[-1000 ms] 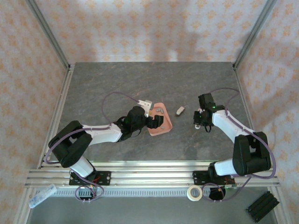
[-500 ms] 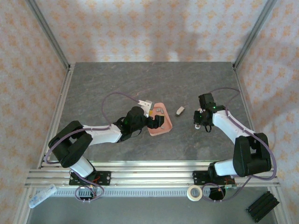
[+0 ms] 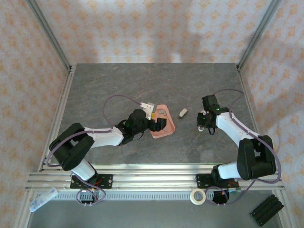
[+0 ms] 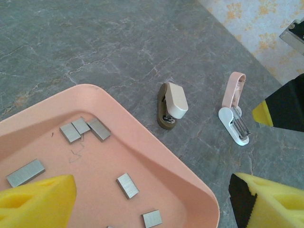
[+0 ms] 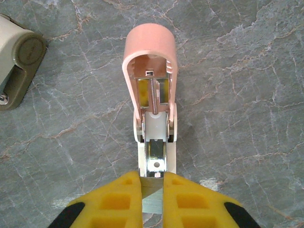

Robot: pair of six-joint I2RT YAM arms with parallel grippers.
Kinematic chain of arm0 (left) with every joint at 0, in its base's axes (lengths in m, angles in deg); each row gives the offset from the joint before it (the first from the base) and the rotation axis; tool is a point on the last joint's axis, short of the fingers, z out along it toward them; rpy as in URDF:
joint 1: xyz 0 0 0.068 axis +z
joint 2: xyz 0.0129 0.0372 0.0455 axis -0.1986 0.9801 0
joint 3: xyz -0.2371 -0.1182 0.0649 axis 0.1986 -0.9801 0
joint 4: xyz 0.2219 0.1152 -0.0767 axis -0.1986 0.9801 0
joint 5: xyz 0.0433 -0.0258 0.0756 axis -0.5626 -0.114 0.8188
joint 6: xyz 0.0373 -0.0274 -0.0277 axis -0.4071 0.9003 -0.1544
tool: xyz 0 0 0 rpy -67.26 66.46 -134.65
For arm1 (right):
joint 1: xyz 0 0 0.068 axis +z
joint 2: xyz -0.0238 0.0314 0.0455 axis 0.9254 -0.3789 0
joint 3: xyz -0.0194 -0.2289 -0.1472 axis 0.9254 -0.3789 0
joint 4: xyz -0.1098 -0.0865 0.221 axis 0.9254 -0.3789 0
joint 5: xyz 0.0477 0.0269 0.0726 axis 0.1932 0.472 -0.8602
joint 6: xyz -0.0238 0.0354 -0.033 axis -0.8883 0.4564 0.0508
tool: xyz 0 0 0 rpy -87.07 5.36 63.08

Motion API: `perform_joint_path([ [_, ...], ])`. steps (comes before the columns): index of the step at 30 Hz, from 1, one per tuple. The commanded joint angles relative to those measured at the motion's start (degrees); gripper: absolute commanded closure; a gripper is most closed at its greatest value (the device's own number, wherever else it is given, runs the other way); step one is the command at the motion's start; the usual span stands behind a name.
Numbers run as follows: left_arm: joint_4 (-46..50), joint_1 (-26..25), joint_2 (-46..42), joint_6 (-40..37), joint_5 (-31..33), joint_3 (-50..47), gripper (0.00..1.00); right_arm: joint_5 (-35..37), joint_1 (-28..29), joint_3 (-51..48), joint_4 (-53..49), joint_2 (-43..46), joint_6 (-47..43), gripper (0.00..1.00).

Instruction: Load the staples into the stapler

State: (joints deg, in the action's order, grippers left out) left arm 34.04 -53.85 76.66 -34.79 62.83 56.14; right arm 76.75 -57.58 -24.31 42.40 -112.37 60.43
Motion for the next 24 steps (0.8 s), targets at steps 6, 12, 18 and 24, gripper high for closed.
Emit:
perform_joint_path([
  [6, -1.81, -0.32, -0.24, 0.00, 1.17, -0.27, 0.16, 0.95, -0.31, 0.85, 0.10, -0.75, -0.72, 0.87],
  [12, -1.91, -0.32, 0.15, -0.08, 1.17, 0.02, 0.16, 2.32, -0.31, 1.36, 0.06, -2.18, 0.21, 0.87],
  [18, -1.71, -0.31, -0.01, -0.28, 1.55, -0.24, 0.16, 2.05, -0.31, 1.92, 0.28, -3.78, 0.77, 0.87],
  [24, -1.65, -0.33, -0.30, -0.64, 1.83, -0.38, 0.16, 1.99, -0.31, 2.26, 0.53, -4.14, 0.70, 0.87],
])
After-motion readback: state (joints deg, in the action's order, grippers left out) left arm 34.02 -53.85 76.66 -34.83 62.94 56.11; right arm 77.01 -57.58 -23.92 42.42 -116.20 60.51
